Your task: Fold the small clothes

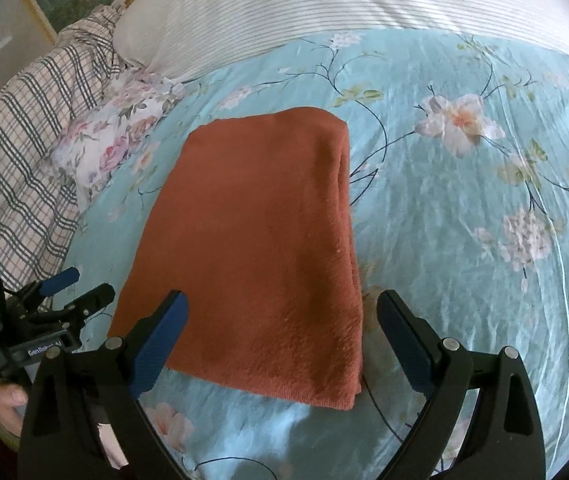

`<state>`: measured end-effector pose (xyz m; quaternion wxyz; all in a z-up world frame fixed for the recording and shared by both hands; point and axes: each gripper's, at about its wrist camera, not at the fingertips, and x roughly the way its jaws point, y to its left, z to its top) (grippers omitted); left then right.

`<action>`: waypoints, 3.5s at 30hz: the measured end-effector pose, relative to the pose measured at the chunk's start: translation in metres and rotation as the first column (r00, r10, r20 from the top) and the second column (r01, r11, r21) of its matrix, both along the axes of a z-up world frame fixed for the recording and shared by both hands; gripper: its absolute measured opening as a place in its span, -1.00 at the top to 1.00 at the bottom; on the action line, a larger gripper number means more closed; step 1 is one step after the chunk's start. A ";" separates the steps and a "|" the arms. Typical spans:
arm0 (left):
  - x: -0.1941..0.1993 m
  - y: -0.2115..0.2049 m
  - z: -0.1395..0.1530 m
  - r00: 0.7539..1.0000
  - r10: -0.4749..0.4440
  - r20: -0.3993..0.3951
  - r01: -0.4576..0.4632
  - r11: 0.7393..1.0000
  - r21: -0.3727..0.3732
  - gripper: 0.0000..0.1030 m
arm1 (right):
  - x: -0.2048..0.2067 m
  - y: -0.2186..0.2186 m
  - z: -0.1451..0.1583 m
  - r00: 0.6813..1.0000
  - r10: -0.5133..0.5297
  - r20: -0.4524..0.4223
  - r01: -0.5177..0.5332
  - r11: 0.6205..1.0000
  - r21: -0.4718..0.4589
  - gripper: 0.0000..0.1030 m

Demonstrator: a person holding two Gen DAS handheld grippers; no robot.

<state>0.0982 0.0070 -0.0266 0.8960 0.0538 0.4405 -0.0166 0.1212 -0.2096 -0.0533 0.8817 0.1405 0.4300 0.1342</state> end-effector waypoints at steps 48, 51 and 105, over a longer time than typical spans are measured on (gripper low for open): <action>-0.068 -0.009 0.019 0.998 -0.058 0.036 0.058 0.998 -0.009 -0.87 | -0.069 0.048 0.024 0.984 0.164 0.072 -0.147 0.968 -0.202 -0.85; -0.068 -0.010 0.019 0.998 -0.056 0.036 0.056 0.998 -0.009 -0.87 | -0.069 0.046 0.025 0.983 0.167 0.073 -0.150 0.969 -0.199 -0.85; -0.065 -0.015 0.020 0.998 -0.056 0.030 0.056 0.998 -0.006 -0.87 | -0.065 0.047 0.027 0.984 0.159 0.075 -0.142 0.971 -0.192 -0.85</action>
